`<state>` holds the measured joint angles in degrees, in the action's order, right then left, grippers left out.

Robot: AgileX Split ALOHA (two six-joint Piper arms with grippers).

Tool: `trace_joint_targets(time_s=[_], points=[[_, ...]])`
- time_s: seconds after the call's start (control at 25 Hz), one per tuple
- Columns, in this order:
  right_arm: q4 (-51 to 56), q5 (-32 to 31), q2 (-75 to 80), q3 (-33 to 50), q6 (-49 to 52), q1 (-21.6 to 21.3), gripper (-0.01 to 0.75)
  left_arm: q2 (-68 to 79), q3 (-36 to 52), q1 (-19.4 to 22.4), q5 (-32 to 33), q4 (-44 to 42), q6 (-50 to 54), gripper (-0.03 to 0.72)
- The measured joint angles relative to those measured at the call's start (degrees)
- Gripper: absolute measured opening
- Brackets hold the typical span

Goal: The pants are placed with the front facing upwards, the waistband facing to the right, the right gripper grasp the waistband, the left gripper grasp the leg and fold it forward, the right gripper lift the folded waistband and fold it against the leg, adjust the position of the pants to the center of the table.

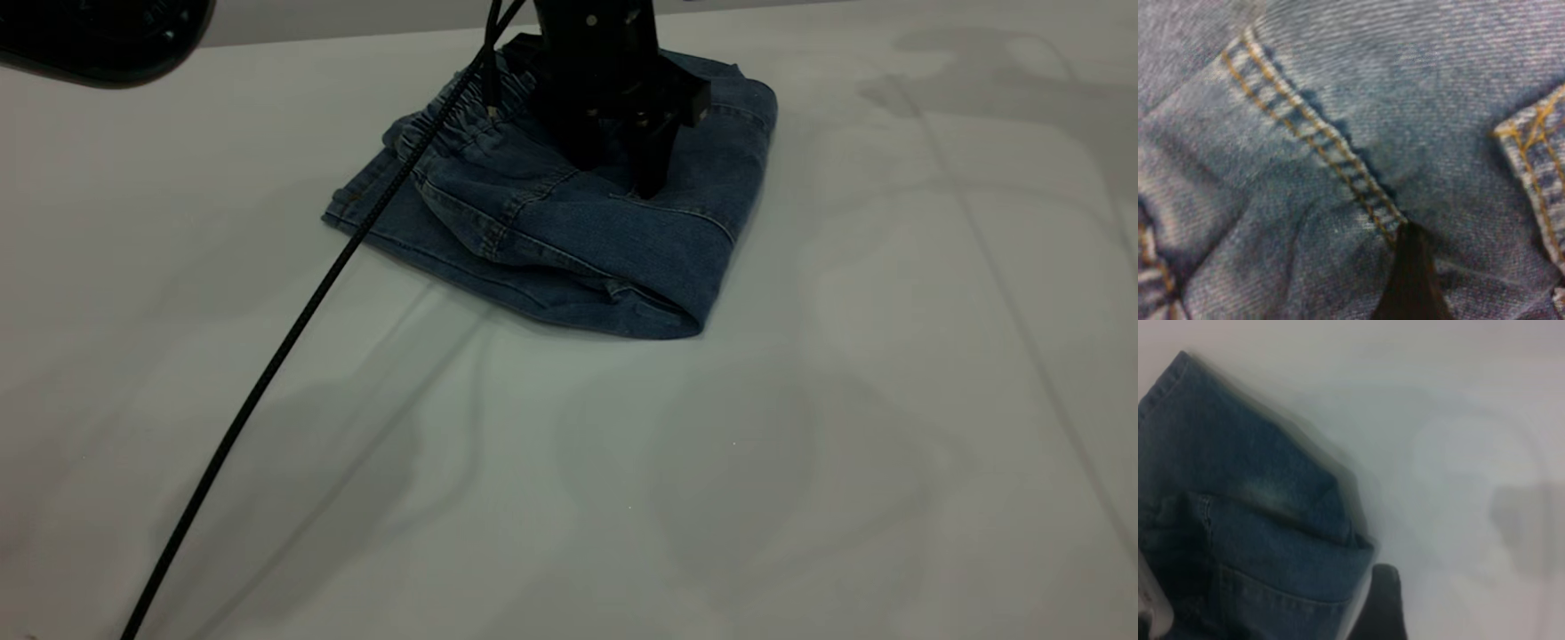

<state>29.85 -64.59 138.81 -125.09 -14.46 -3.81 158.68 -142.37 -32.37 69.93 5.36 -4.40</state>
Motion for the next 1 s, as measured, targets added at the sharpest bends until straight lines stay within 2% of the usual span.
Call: trace_joint_targets(time_s=[0.52, 0.88, 1.0], points=[[0.00, -0.23, 0.00, 0.00, -0.44, 0.00, 0.566, 0.00, 0.00, -0.24, -0.02, 0.61, 9.54, 0.482], [0.00, -0.41, 0.00, 0.00, -1.17, 0.00, 0.566, 0.02, 0.00, -0.36, 0.35, 12.51, 10.34, 0.482], [0.00, -0.64, 0.00, 0.00, -1.17, 0.00, 0.566, 0.07, 0.00, -0.42, 0.30, 13.82, 12.97, 0.482]])
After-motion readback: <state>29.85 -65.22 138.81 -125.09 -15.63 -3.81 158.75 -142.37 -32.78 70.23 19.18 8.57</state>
